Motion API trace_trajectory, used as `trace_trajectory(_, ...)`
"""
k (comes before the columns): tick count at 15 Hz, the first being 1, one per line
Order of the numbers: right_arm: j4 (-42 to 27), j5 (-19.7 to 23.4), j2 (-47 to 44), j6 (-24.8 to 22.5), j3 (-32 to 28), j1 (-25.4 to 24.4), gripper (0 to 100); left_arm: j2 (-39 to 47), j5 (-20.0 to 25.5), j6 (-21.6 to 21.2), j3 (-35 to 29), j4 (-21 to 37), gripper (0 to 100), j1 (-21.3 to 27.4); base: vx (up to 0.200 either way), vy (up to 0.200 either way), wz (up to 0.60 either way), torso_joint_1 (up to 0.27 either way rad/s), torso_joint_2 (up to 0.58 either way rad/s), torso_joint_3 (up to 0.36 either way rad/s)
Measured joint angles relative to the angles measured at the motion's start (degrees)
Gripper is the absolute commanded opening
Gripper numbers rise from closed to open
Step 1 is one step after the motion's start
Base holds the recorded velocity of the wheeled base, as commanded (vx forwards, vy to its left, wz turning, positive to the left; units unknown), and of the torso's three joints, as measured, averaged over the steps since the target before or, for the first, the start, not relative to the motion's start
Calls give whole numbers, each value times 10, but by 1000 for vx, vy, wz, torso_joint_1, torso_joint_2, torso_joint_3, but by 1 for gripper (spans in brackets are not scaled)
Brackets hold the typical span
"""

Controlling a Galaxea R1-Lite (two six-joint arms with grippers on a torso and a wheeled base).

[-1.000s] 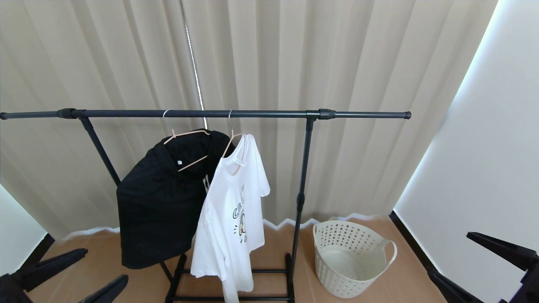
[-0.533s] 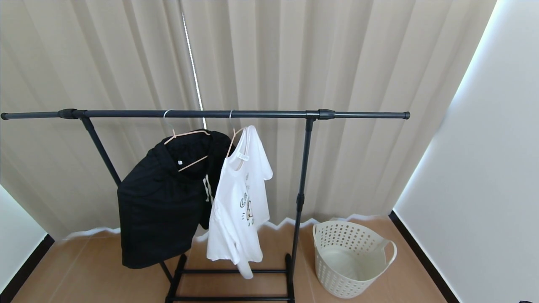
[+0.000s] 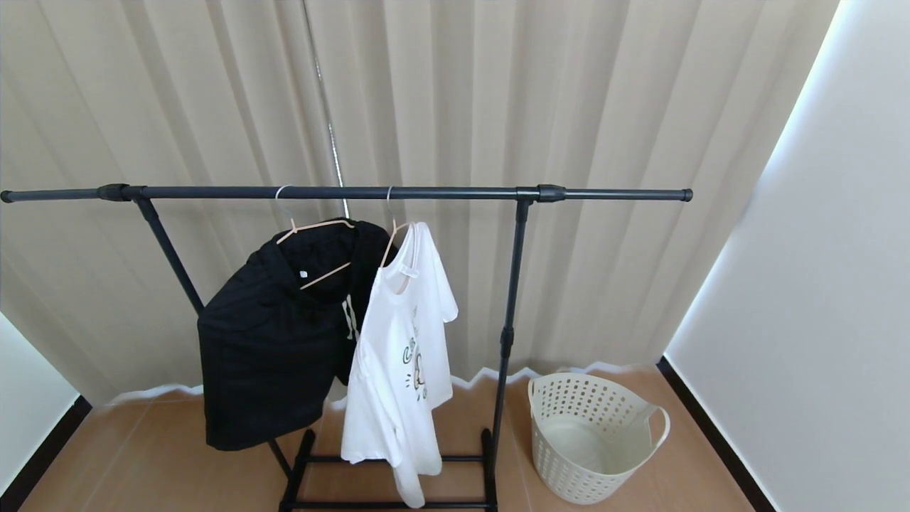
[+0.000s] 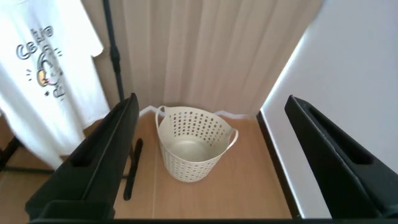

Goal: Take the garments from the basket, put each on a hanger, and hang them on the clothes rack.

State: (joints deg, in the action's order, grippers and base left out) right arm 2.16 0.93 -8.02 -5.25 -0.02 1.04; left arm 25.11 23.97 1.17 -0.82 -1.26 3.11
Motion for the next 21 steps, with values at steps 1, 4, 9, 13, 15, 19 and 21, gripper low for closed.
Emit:
trace_trajectory(1, 0, -3, 10, 3, 0, 19, 100, -16, -2, -1, 0, 1, 100, -3, 0, 0, 0, 0, 0, 0)
trace_trajectory(4, 2, -11, 25, 19, 0, 38, 100, -69, -17, -47, -1, 9, 100, -50, 0, 0, 0, 0, 0, 0)
trace_trajectory(9, 1, -12, 31, 22, 0, 41, 100, -172, -20, -44, -3, 17, 100, -93, 0, 0, 0, 0, 0, 0)
trace_trajectory(13, 1, -23, 31, 29, 0, 41, 100, -191, -161, 1, -4, 20, 100, 24, 0, 0, 0, 0, 0, 0)
trace_trajectory(15, 2, -23, 31, 29, 0, 41, 100, -193, -247, -34, 1, 23, 100, 36, 0, 0, 0, 0, 0, 0)
trace_trajectory(19, 2, -22, 31, 31, 0, 41, 100, -195, -248, -55, 3, 24, 100, -20, 0, 0, 0, 0, 0, 0)
trace_trajectory(21, 3, -21, 31, 31, 0, 40, 100, -201, -220, -50, 3, 24, 100, -50, 0, 0, 0, 0, 0, 0)
